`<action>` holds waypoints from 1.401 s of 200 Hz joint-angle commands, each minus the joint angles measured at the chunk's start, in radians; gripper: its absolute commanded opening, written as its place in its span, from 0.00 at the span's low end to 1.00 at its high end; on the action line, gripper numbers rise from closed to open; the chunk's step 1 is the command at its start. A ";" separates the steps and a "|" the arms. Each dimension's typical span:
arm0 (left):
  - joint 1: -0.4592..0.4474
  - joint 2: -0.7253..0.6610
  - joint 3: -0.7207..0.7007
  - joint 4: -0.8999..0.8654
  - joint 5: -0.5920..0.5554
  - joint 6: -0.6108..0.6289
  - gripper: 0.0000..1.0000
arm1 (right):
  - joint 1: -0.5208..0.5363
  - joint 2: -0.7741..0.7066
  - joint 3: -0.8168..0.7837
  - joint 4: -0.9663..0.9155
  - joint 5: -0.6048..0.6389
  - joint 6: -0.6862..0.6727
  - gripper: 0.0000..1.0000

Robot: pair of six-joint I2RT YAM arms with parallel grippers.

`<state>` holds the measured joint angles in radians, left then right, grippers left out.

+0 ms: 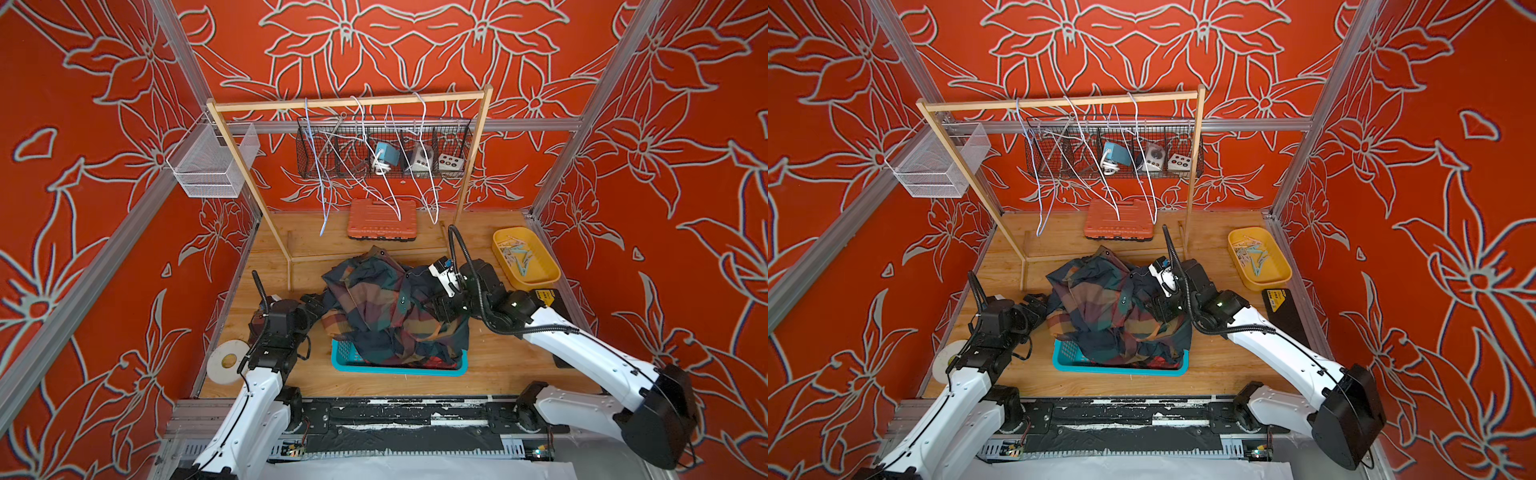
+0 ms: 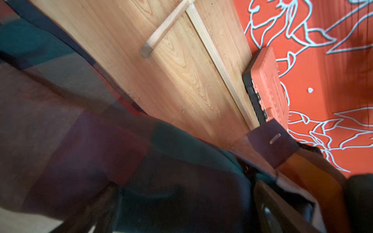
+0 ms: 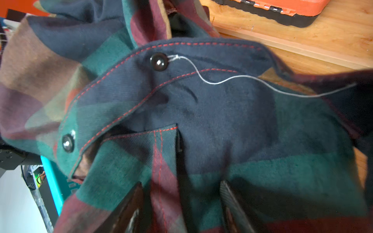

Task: Remove the clothespins securing long-sleeve shirts to the hanger
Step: Adjust the long-sleeve shirt at the bin.

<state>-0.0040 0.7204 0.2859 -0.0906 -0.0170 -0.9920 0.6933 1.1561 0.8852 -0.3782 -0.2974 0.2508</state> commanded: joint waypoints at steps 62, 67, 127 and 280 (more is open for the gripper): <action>0.030 0.260 -0.048 0.270 0.071 -0.007 0.83 | -0.005 -0.025 0.016 -0.025 -0.031 -0.031 0.62; 0.032 0.301 -0.049 0.287 0.077 -0.007 0.78 | -0.004 -0.027 0.016 -0.024 -0.031 -0.031 0.62; 0.033 0.407 -0.080 0.516 0.159 -0.005 0.00 | -0.006 -0.039 0.014 -0.037 -0.014 -0.031 0.62; -0.314 0.048 0.363 0.273 0.441 0.435 0.00 | -0.034 0.028 -0.063 0.120 -0.101 0.107 0.62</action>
<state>-0.1947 0.7784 0.6113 0.2943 0.3939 -0.6697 0.6670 1.1660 0.8394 -0.3183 -0.3622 0.3065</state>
